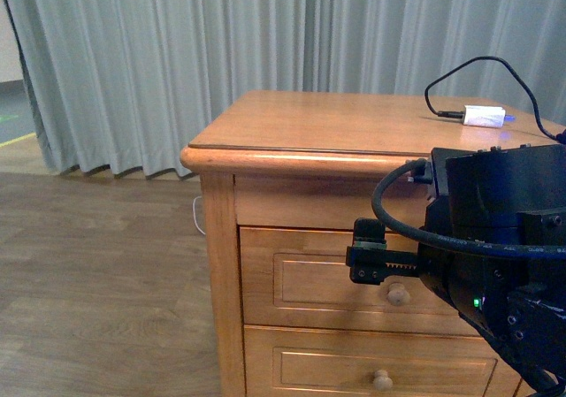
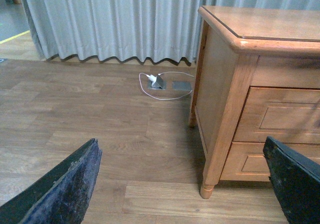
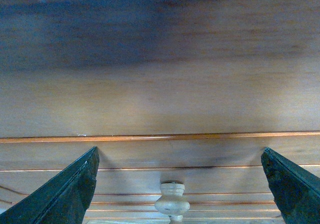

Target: Place pink marker in drawer with both arms

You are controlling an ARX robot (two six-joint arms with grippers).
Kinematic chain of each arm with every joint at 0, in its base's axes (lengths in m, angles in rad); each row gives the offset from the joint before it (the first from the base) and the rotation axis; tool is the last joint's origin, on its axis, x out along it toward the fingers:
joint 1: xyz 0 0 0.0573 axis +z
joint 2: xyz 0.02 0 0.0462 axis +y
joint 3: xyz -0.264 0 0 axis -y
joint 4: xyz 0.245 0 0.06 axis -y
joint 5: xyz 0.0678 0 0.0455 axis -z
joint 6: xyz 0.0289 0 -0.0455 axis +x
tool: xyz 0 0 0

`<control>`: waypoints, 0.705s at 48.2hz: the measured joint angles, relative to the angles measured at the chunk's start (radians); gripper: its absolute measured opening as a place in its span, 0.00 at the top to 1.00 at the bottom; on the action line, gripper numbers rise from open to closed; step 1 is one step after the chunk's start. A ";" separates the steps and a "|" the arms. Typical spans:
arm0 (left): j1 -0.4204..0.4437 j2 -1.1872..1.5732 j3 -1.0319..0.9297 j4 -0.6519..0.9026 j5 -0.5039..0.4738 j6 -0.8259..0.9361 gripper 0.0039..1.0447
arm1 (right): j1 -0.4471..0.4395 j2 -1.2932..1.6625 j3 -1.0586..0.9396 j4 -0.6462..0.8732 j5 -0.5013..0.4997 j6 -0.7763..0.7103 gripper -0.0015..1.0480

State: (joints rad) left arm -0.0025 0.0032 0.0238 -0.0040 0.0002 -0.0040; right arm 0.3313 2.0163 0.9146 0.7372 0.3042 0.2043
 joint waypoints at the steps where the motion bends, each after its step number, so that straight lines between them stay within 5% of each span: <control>1: 0.000 0.000 0.000 0.000 0.000 0.000 0.06 | 0.000 0.000 0.000 0.000 0.000 0.000 0.08; 14: 0.000 0.000 0.000 0.000 0.000 0.000 0.06 | -0.001 -0.024 0.001 -0.090 -0.030 -0.043 0.08; 34: 0.000 0.000 0.000 0.000 0.000 0.000 0.06 | -0.023 -0.458 -0.084 -0.575 -0.105 -0.054 0.08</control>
State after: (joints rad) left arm -0.0025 0.0032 0.0238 -0.0040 0.0002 -0.0036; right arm 0.3084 1.5581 0.8303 0.1619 0.1993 0.1505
